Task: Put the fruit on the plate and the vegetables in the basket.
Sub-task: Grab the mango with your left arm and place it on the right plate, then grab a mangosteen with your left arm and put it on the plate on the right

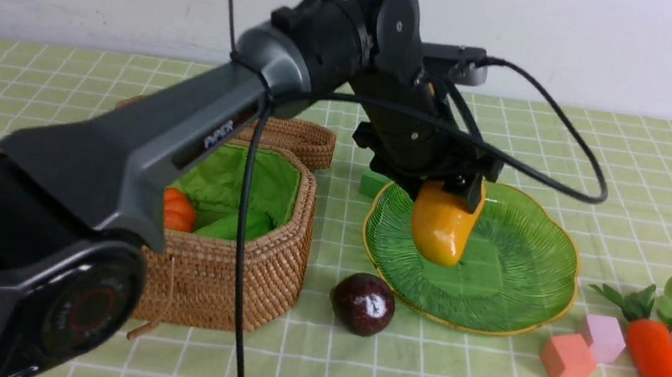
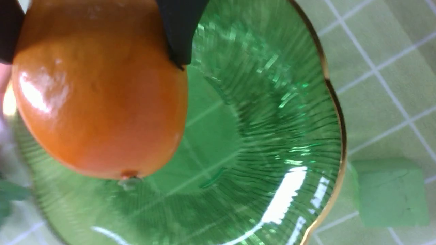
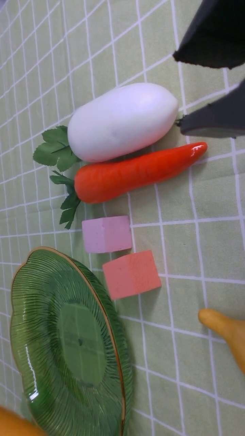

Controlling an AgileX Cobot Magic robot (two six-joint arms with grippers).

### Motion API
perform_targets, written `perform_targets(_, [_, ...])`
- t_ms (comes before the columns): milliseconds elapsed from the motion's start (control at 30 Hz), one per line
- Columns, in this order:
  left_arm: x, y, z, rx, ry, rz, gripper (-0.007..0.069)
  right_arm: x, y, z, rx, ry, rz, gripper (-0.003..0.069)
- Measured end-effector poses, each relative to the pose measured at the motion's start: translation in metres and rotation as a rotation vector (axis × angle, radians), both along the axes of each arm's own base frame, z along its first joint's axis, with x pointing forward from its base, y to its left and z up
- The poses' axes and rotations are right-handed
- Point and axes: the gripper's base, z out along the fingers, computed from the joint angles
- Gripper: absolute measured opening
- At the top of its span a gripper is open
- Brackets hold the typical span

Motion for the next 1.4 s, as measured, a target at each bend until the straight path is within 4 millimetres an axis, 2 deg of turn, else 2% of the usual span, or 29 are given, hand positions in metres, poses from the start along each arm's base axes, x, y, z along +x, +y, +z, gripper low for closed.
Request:
perform_targets(167, [0.011,-0.001,-0.037,0.086,0.012,0.004,0.0529,0.0,0.0,0.0,0.0,0.0,0.0,0.024])
perform_targets(233, [0.012,-0.002,-0.043,0.096,0.014,0.005,0.0529,0.0,0.0,0.0,0.0,0.0,0.0,0.024])
perform_targets(367, [0.013,-0.002,-0.042,0.09,0.009,0.01,0.0529,0.0,0.0,0.0,0.0,0.0,0.0,0.024])
perform_targets(567, [0.008,0.006,-0.023,0.099,0.017,0.037,0.0583,0.0,0.0,0.0,0.0,0.0,0.0,0.024])
perform_targets(633, [0.006,0.013,-0.009,0.104,0.009,0.042,0.0606,0.0,0.0,0.0,0.0,0.0,0.0,0.024])
perform_targets(700, [0.001,0.023,0.013,0.109,0.0,0.036,0.0618,0.0,0.0,0.0,0.0,0.0,0.0,0.024])
perform_targets(800, [-0.005,0.03,0.031,0.112,-0.026,0.012,0.0619,0.0,0.0,0.0,0.0,0.0,0.0,0.024])
perform_targets(967, [-0.011,0.034,0.038,0.139,-0.005,-0.013,0.0601,0.0,0.0,0.0,0.0,0.0,0.0,0.024])
perform_targets(1167, [-0.008,0.046,0.019,0.167,0.079,-0.003,0.0514,0.0,0.0,0.0,0.0,0.0,0.0,0.024])
perform_targets(1300, [-0.001,0.063,0.004,0.22,0.113,0.03,0.0362,0.0,0.0,0.0,-0.002,0.0,0.0,0.024])
perform_targets(1333, [0.0,0.064,0.004,0.223,0.111,0.031,0.0362,0.0,0.0,0.0,-0.002,0.0,0.0,0.024])
perform_targets(1400, [0.006,0.075,0.001,0.266,0.097,0.055,0.0237,0.0,0.0,0.0,-0.002,0.0,0.0,0.024])
